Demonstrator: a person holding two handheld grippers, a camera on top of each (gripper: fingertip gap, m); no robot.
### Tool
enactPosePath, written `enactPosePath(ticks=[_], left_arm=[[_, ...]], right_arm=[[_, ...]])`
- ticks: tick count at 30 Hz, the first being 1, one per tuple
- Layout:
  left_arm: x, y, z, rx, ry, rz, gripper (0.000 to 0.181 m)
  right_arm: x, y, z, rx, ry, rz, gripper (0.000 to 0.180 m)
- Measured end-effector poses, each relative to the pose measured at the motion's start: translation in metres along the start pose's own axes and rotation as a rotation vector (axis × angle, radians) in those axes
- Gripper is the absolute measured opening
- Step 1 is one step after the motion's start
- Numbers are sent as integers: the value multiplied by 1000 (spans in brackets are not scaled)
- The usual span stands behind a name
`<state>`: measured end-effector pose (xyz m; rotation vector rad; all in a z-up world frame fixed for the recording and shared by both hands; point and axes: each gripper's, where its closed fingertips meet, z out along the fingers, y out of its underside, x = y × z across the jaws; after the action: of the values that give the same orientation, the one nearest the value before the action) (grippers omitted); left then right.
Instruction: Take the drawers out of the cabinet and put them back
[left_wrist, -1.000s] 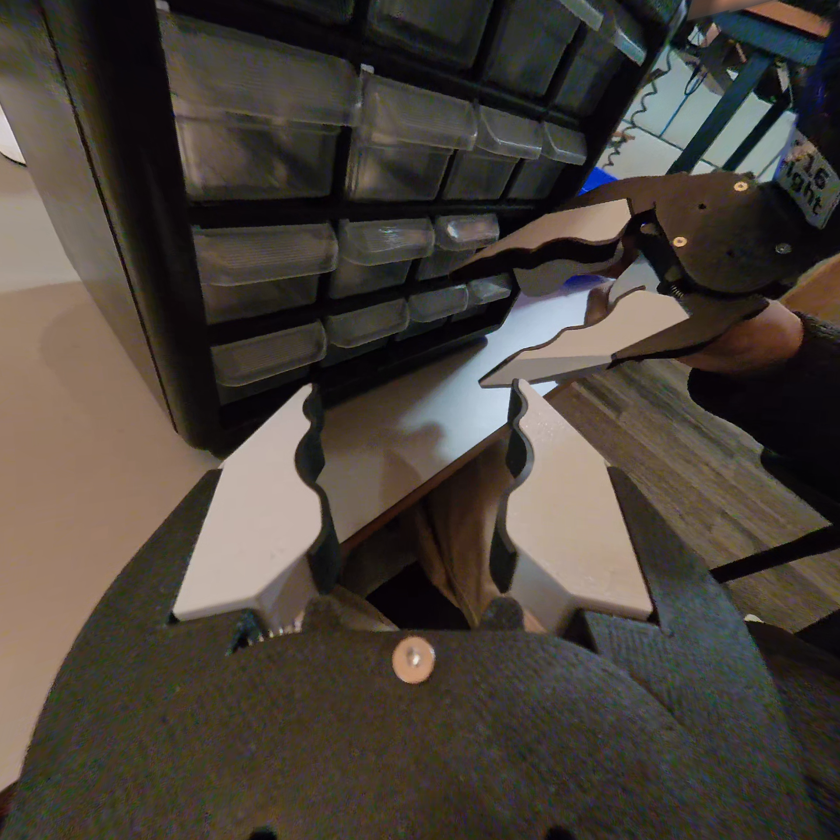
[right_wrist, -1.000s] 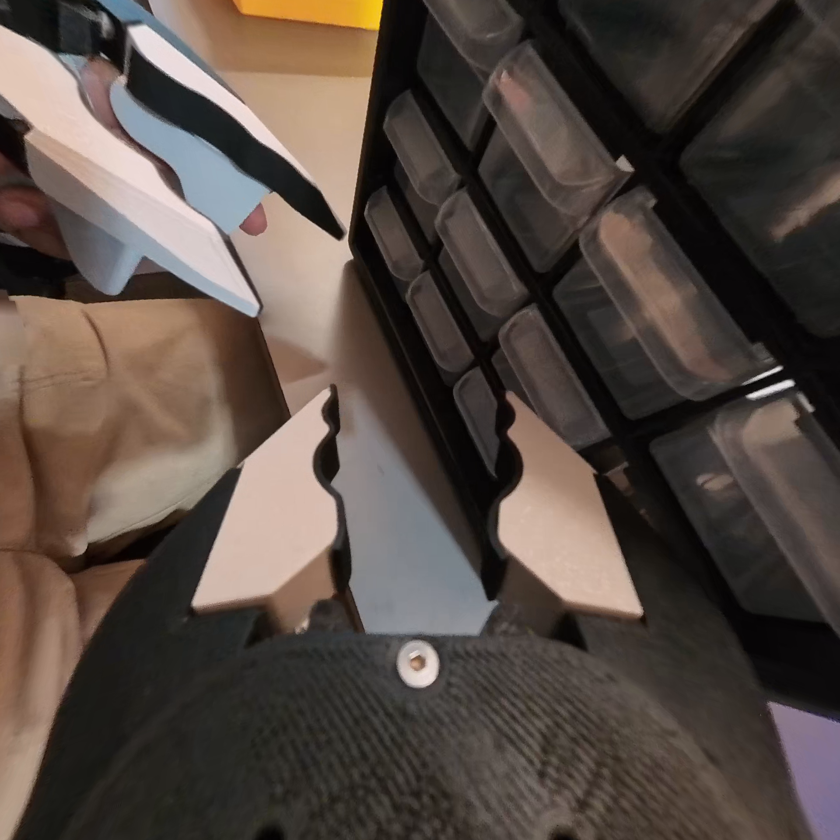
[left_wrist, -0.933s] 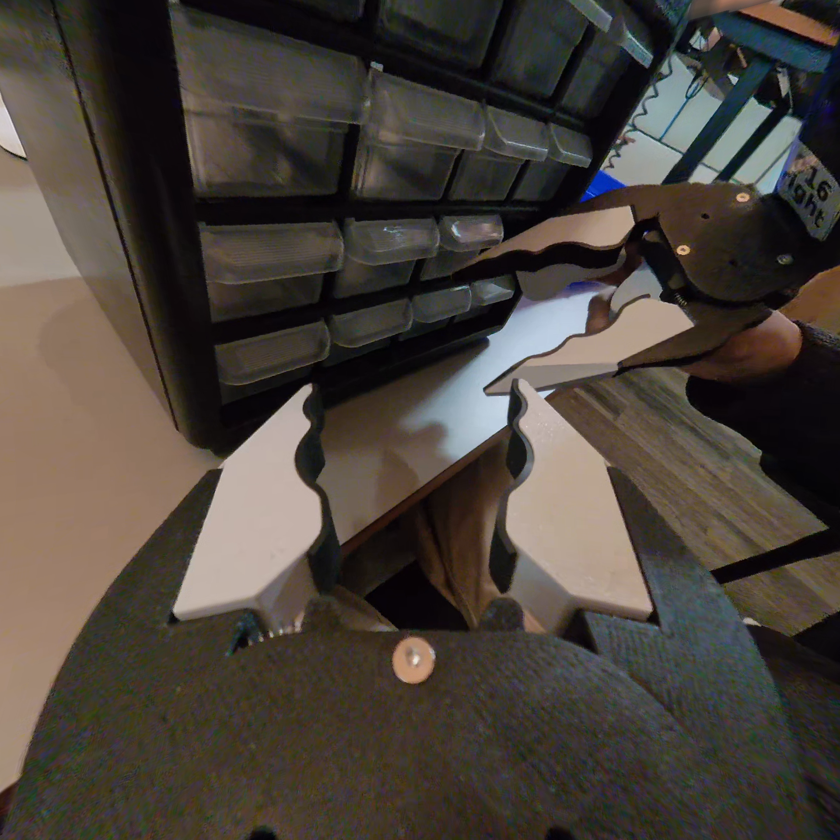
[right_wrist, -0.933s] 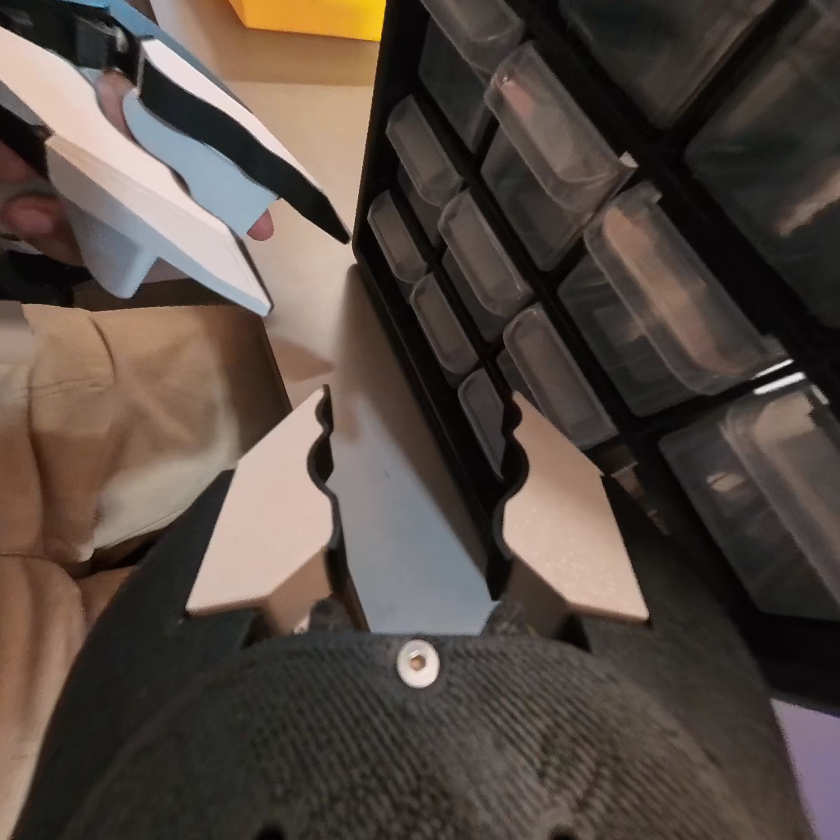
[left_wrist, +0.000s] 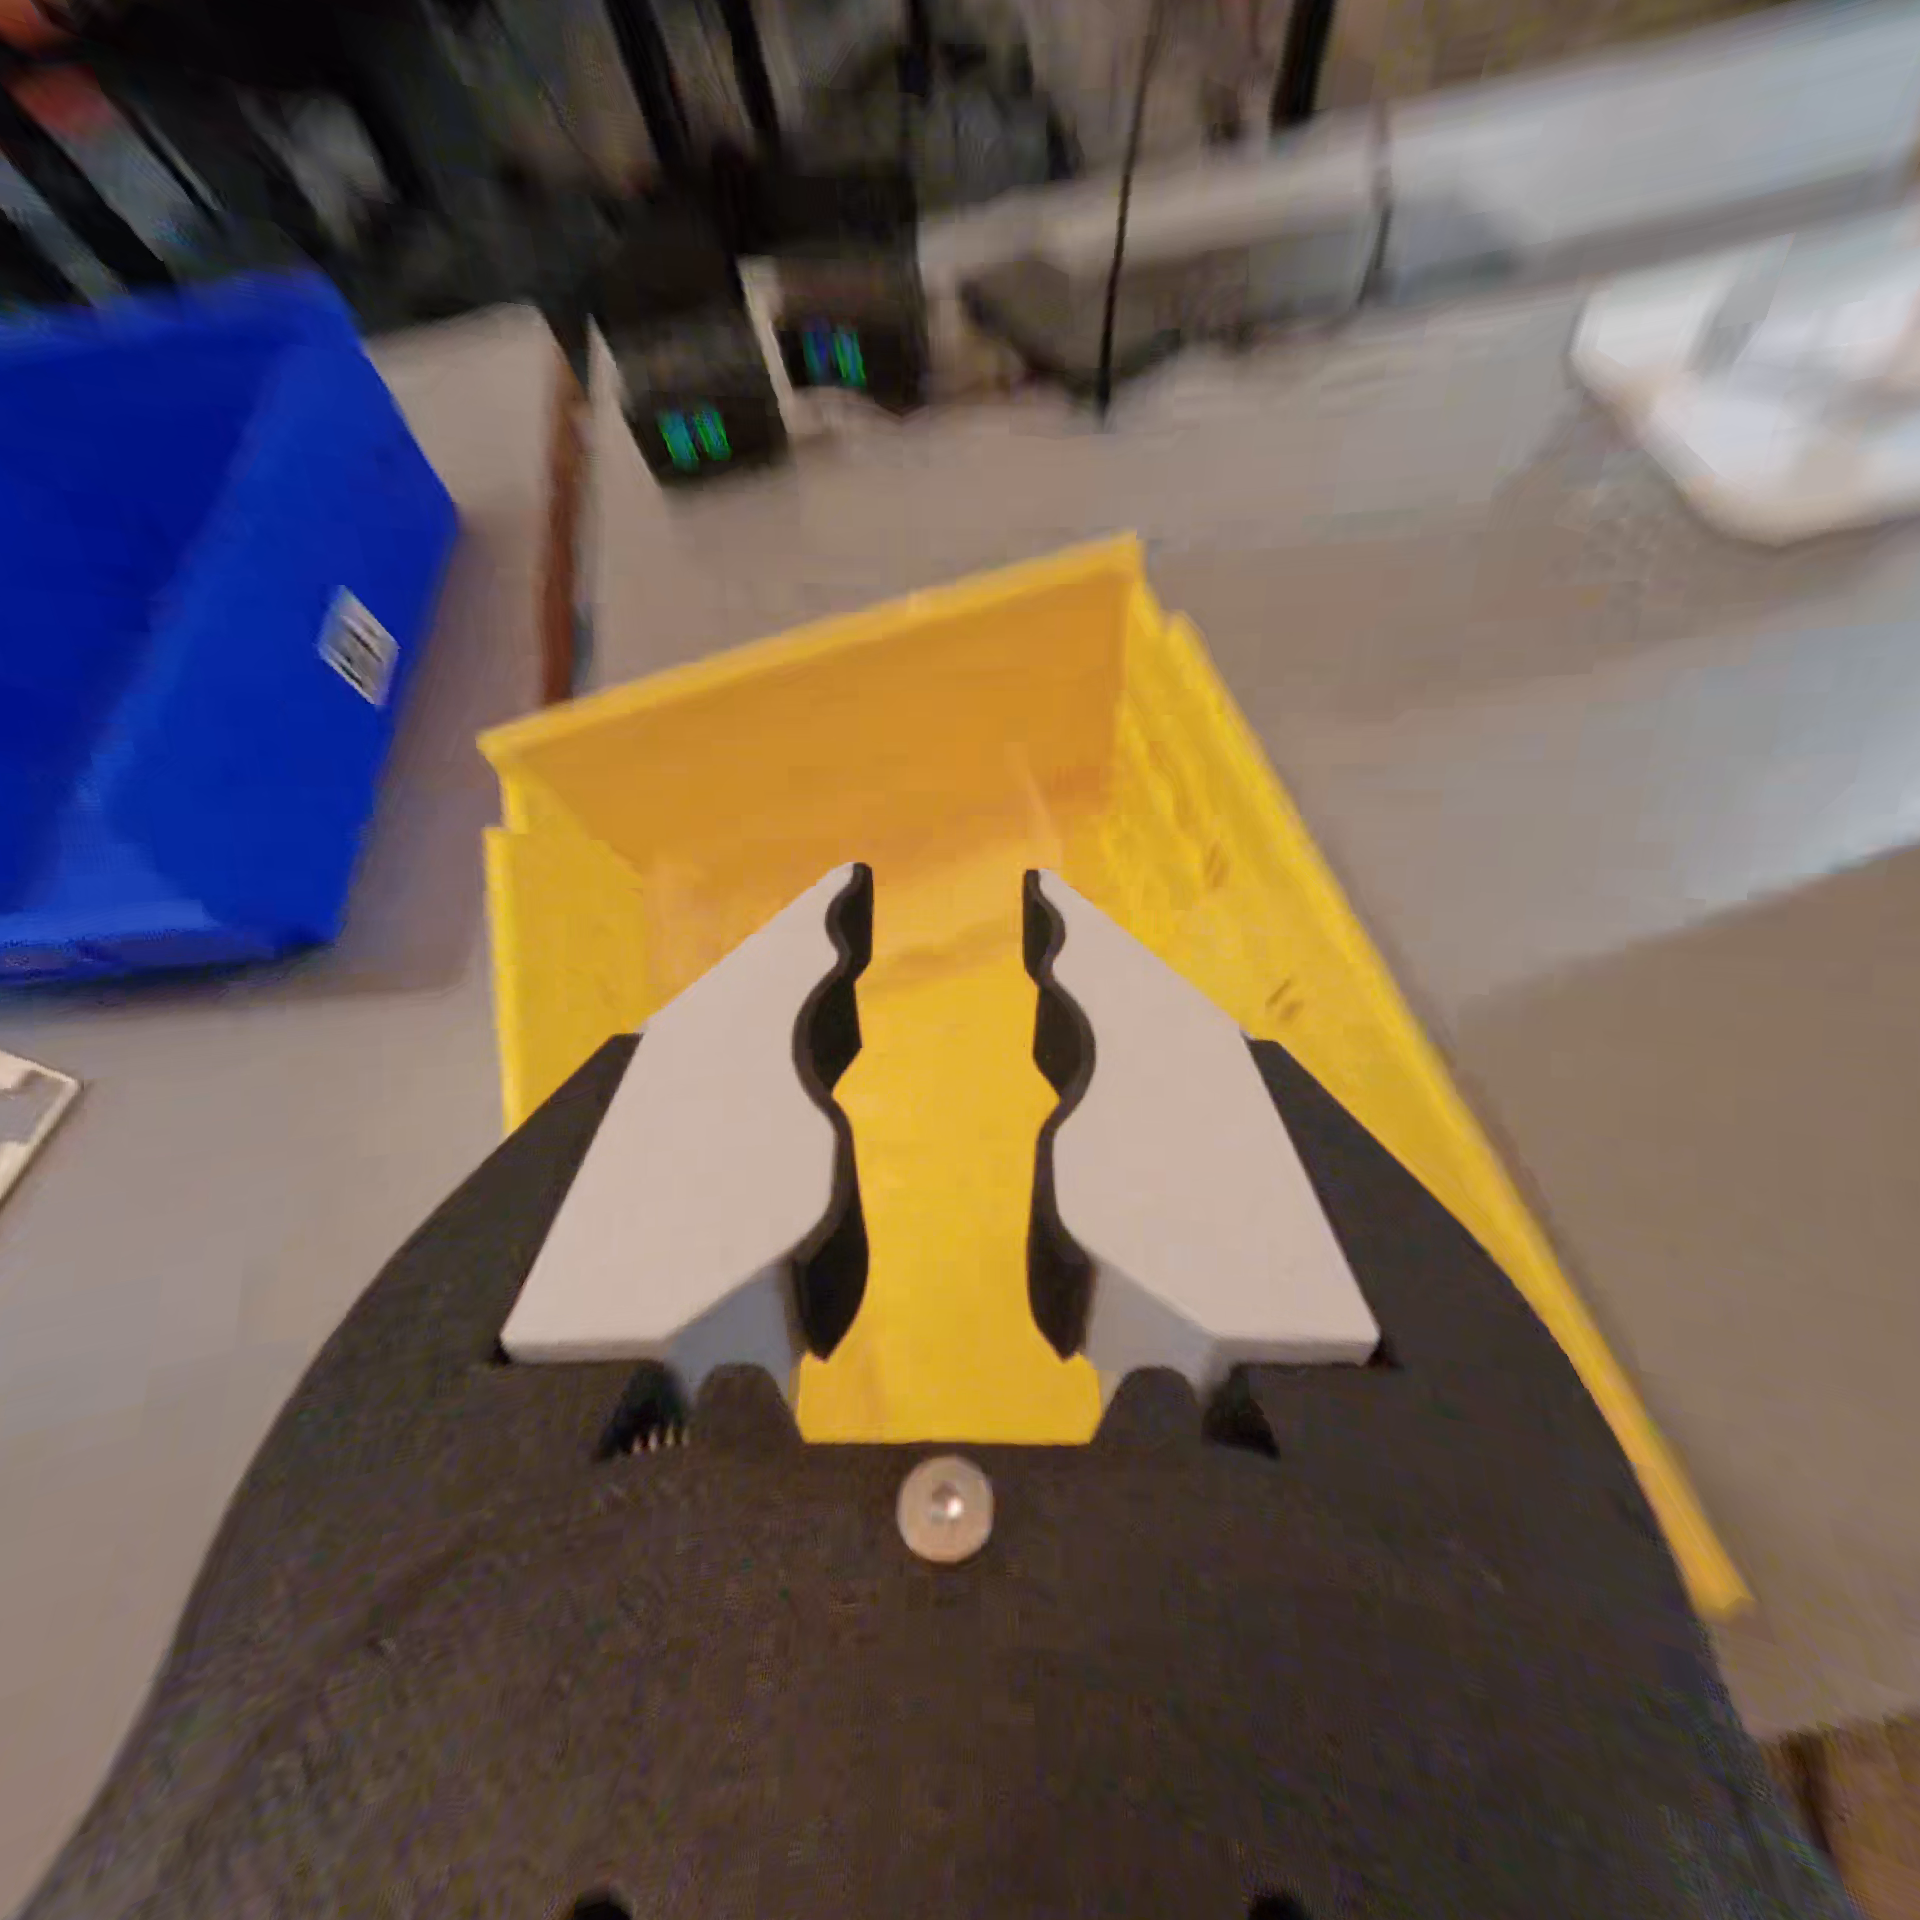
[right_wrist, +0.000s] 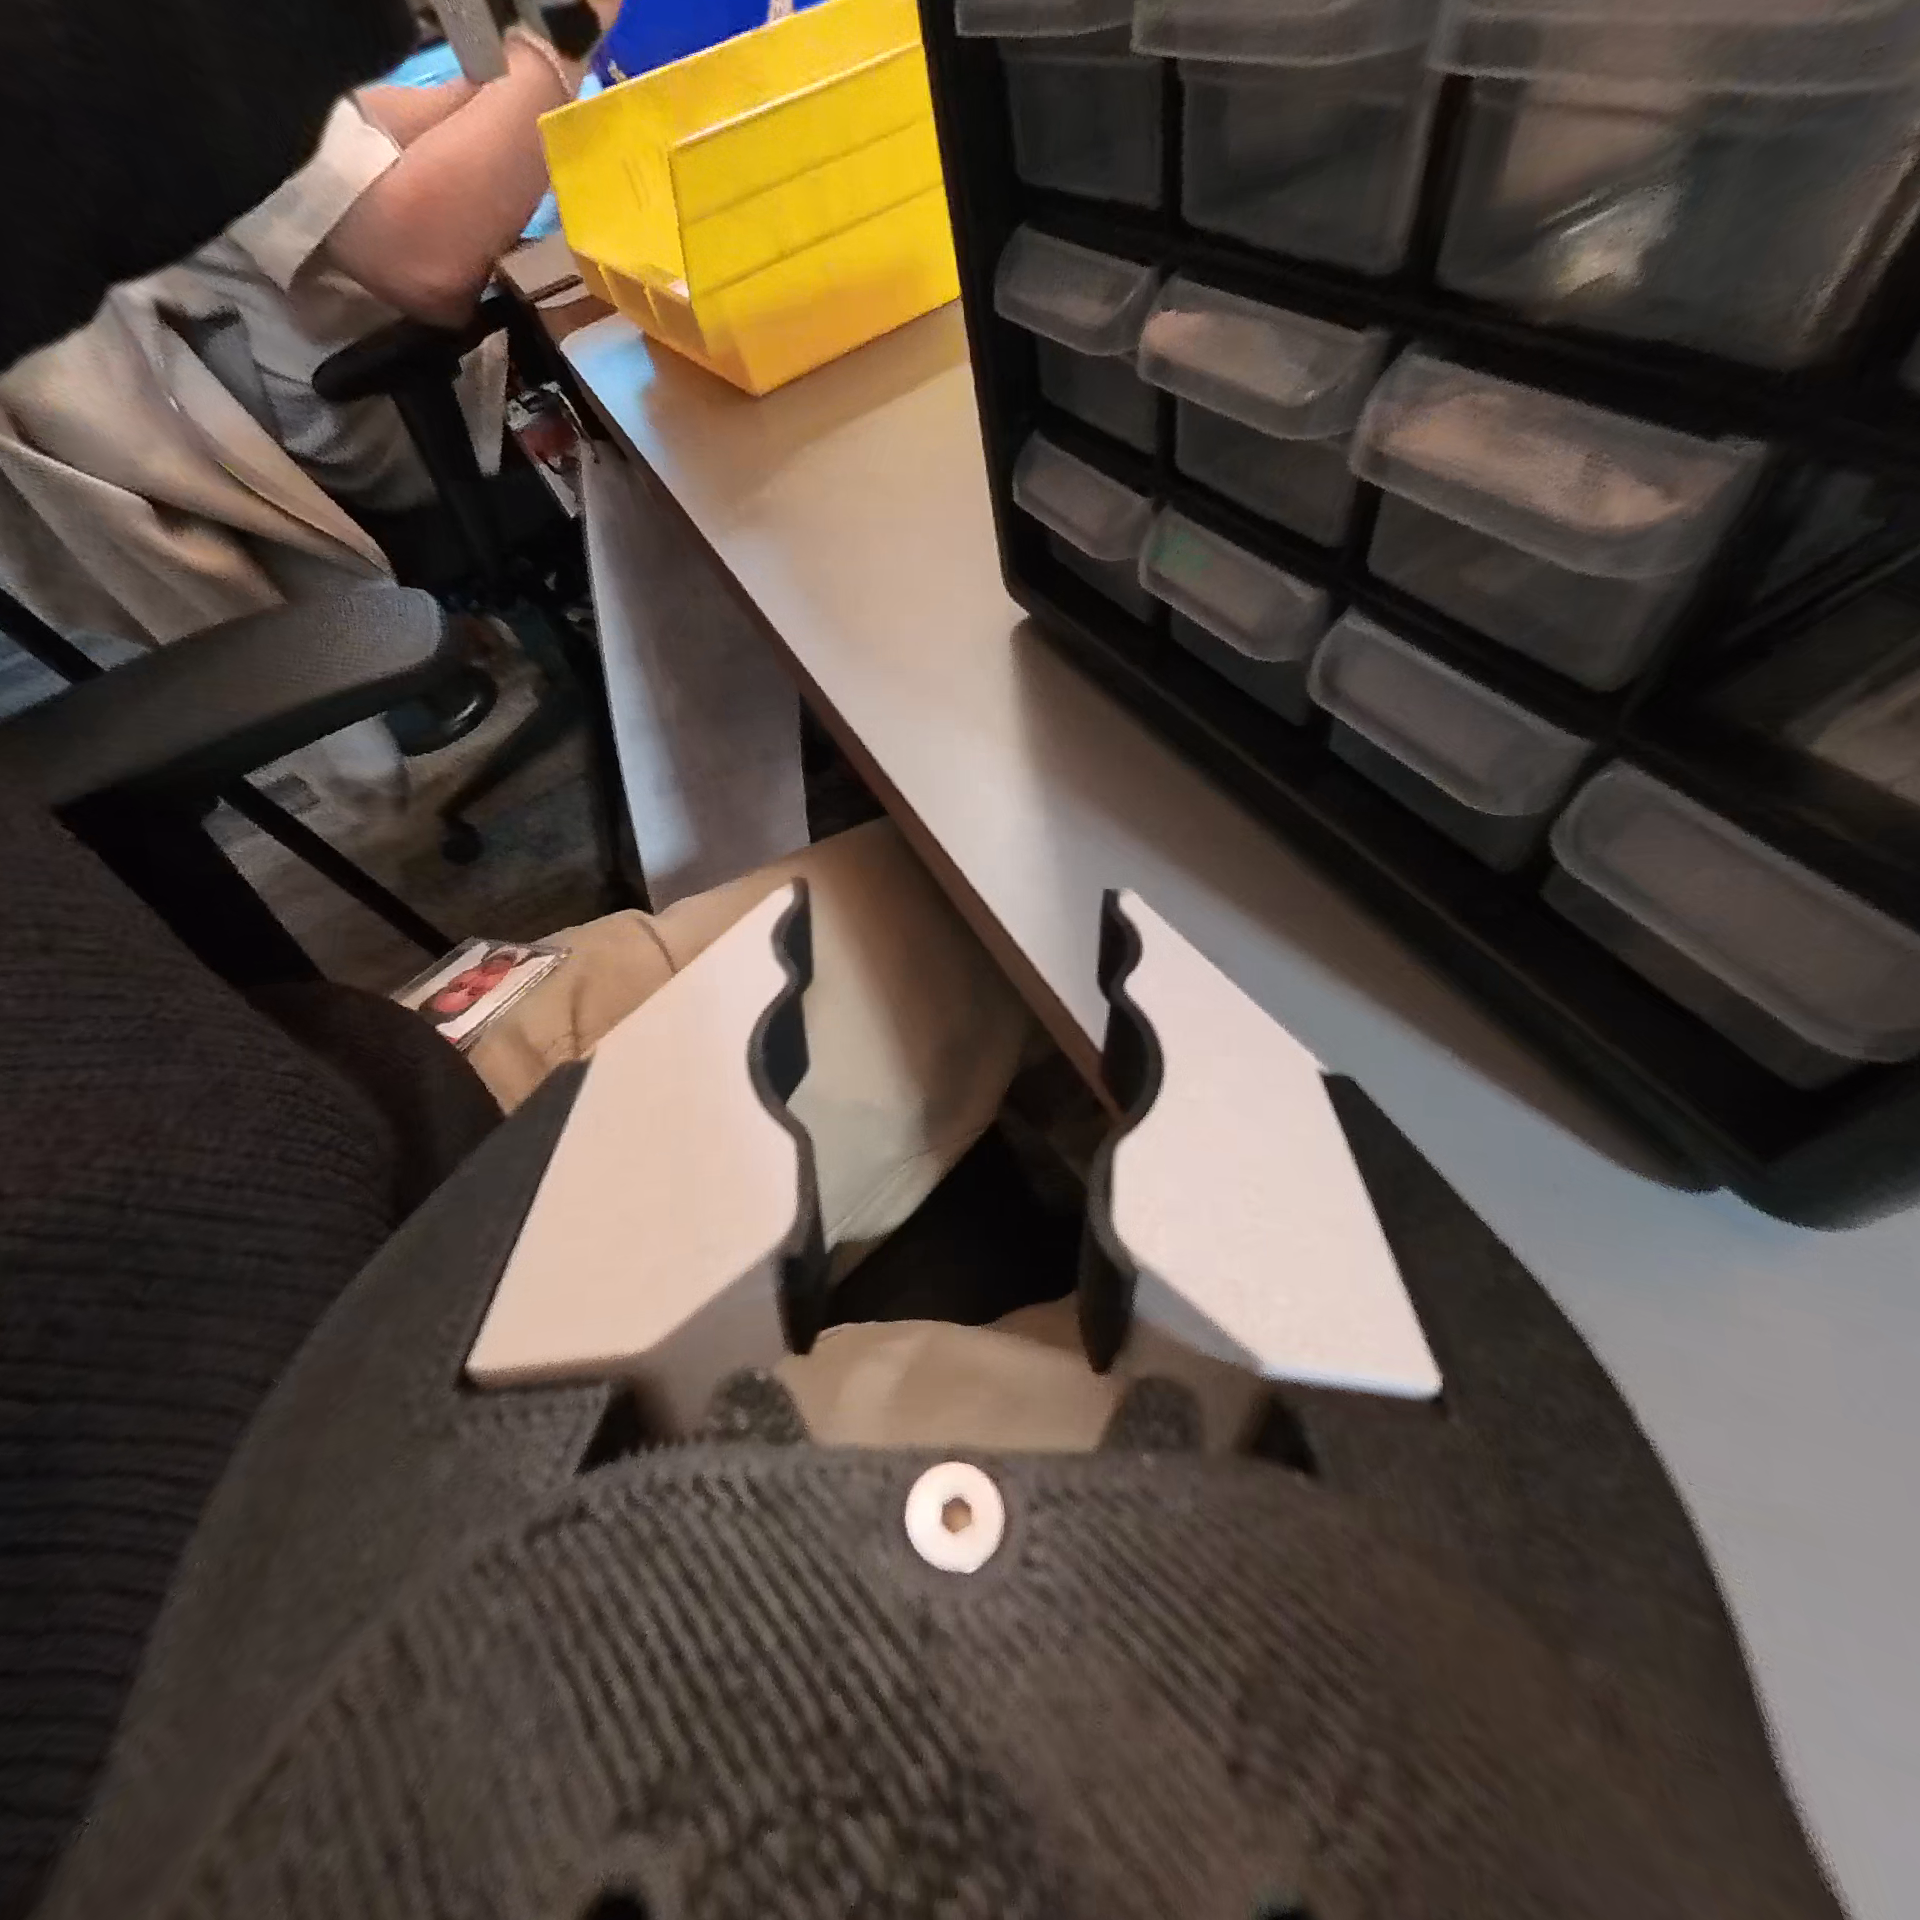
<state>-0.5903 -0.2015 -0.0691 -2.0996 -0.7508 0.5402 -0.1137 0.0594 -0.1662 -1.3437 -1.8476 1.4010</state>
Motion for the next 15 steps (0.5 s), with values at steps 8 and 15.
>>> enactPosePath(ticks=[8, 15], left_arm=[[-39, 66, 95, -407, -151, 279, 45], [-31, 86, 110, -503, -122, 311, 22]], right_arm=[[13, 3, -6, -17, 95, -47, 55], [13, 18, -1, -73, 77, -30, 51]])
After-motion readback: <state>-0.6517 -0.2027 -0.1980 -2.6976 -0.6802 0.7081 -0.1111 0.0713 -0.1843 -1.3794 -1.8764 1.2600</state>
